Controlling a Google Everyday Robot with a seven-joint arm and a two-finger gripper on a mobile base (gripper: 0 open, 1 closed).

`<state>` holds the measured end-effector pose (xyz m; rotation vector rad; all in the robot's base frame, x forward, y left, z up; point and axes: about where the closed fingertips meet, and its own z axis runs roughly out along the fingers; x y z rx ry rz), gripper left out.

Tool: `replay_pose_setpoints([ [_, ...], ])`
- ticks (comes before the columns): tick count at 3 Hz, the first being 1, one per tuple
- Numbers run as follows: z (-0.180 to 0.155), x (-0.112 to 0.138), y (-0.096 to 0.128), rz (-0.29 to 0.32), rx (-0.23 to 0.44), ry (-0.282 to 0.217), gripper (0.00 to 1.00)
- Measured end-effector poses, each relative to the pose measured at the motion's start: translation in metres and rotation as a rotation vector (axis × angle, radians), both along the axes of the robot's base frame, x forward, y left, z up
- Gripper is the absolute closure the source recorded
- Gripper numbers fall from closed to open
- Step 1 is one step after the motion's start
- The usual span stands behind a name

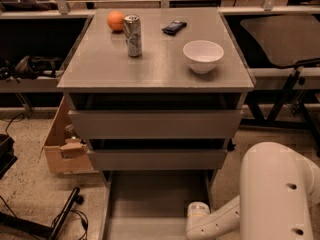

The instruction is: Open bottom drawer

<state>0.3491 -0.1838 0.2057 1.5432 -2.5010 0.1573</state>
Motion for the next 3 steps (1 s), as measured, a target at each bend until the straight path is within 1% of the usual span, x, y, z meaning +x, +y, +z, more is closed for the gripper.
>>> replay_pose_setpoints([
  [1,0.037,-0.015,-0.016,-0.033,0.004,0.010,0.00],
  [2,0.104,-0.041,-0.043,-0.134,-0.006,0.006,0.00],
  [3,0.164,-0.074,-0.064,-0.256,-0.014,-0.008,0.00],
])
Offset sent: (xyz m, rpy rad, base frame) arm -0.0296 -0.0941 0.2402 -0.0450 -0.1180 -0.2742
